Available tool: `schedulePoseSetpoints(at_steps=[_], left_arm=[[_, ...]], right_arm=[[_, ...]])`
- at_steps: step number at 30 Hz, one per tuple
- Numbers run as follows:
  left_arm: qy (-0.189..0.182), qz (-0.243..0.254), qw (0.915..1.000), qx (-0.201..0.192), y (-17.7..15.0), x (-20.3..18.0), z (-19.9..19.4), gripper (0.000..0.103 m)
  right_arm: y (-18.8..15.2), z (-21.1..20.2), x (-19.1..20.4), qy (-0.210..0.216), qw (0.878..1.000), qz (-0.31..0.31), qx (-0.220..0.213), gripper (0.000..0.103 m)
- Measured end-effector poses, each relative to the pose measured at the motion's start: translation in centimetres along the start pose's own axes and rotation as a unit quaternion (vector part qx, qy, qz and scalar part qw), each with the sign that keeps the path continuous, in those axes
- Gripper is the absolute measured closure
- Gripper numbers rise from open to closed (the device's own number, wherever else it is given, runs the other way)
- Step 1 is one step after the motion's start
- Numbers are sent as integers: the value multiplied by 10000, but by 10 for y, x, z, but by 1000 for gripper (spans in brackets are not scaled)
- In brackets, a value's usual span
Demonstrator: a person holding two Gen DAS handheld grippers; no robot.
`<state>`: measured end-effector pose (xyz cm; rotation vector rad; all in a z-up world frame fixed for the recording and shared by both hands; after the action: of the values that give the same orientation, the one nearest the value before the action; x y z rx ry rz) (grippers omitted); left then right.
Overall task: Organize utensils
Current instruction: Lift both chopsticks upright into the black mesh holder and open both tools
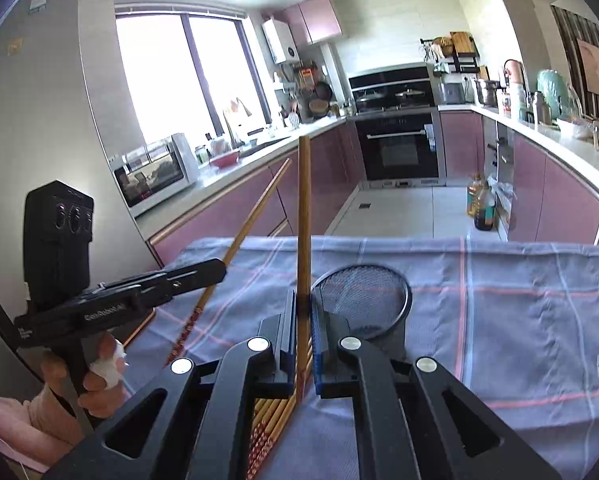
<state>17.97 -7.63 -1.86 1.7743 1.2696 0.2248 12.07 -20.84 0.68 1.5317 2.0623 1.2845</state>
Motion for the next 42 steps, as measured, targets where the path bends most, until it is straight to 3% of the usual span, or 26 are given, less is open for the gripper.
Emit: schedulePoseSetpoints(at_steps=[9, 17, 20, 25, 34, 38, 40, 42], left_arm=[[-148, 56, 9980, -615, 72, -30, 19, 95], [-14, 6, 9977, -673, 96, -38, 65, 95], [105, -9, 9979, -637, 96, -32, 84, 95], [320, -25, 9985, -451, 77, -15, 116, 95], [494, 428, 9979, -35, 44, -5, 120, 95], [608, 638, 9961, 39, 40, -3, 114, 81], [633, 693, 9956, 17, 39, -2, 106, 78], [670, 739, 9950, 2, 39, 2, 96, 73]], right_arm=[[56, -22, -7, -30, 9986, -261, -463, 98], [77, -20, -25, -109, 9972, -220, -713, 98], [76, -11, -34, -161, 9973, -191, -684, 98], [55, 14, -42, -195, 9994, -124, -269, 98], [24, 60, -62, -250, 9984, 150, 492, 96], [26, 63, -72, -374, 9975, 343, 496, 94], [26, 61, -75, -465, 9972, 397, 436, 88], [27, 54, -76, -590, 9967, 423, 352, 74]])
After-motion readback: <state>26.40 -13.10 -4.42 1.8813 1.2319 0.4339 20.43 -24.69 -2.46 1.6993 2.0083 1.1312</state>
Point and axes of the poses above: each gripper's, at about its wrist camera, not at the fingertips, and z roughly the way its jaws point, x to its left, y to its top, the point moved 9 cm from there along z, roughly the way its jaws point, and after that the axes turned 9 degrees about x, right-handed, at the moved point
